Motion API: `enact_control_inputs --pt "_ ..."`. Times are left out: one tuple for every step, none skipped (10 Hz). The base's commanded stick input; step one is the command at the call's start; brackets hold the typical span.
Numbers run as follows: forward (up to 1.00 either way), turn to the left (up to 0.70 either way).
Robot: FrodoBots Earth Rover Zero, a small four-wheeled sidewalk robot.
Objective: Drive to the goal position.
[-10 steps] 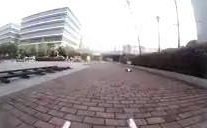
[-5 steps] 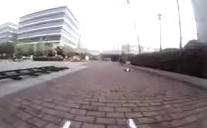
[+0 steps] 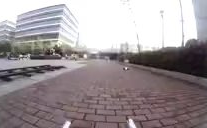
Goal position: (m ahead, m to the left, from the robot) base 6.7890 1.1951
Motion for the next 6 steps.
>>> enact_control_inputs --pt "0.7 -0.14" --pt "0.7 -0.14" --pt "0.7 -0.14" --pt "0.7 -0.14" --pt "0.7 -0.14" --pt "0.7 -0.14"
